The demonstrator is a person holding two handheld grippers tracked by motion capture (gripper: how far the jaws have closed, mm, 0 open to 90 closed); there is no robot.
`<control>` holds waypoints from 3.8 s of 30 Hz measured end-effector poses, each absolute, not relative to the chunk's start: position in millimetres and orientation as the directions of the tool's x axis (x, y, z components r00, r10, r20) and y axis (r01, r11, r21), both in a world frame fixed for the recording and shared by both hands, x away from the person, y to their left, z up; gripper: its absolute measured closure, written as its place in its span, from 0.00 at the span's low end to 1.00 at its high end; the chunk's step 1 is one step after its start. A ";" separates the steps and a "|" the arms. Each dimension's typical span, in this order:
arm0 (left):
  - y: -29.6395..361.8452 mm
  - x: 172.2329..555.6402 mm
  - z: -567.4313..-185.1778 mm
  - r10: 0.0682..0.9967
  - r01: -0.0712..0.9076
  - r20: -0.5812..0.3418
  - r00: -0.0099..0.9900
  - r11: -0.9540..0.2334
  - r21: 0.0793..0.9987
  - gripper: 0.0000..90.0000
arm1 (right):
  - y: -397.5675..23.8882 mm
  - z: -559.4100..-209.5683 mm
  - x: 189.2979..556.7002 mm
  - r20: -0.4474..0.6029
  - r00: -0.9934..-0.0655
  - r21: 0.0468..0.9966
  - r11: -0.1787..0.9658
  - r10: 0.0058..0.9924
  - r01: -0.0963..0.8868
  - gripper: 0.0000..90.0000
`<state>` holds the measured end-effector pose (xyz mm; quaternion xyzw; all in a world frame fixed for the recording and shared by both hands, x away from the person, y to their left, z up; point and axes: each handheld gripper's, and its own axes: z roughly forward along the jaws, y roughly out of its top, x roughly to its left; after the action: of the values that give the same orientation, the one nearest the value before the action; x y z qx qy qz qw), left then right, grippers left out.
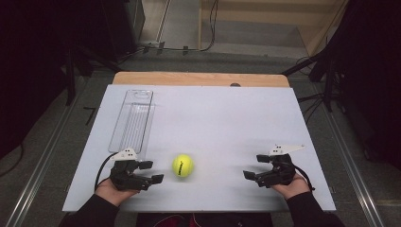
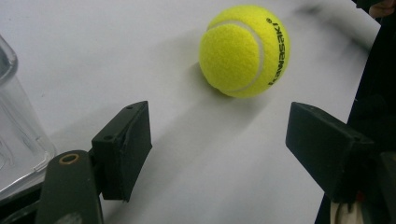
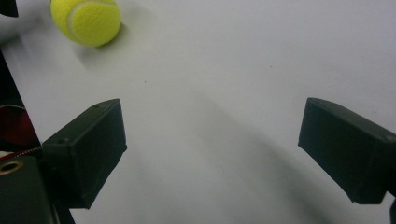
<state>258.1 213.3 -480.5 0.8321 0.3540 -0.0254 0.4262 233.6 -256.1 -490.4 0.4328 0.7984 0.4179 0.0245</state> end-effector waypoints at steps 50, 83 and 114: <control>211.5 258.7 -480.8 0.560 0.612 -0.343 0.754 -0.407 0.678 0.25 | -257.0 -490.4 236.3 0.330 -0.613 0.688 0.263 0.718 0.677 0.07; 177.2 260.2 -453.6 0.526 0.575 -0.320 0.788 -0.442 0.689 0.25 | -256.0 -491.8 236.7 0.333 -0.619 0.683 0.270 0.711 0.678 0.07; 134.6 297.9 -434.0 0.566 0.573 -0.279 0.776 -0.447 0.687 0.00 | -255.7 -491.5 237.0 0.334 -0.626 0.686 0.274 0.705 0.675 0.07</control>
<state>297.9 134.6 -434.0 0.8505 0.3347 -0.0043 0.4058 237.0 -255.7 -491.5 0.4323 0.7978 0.4199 0.0181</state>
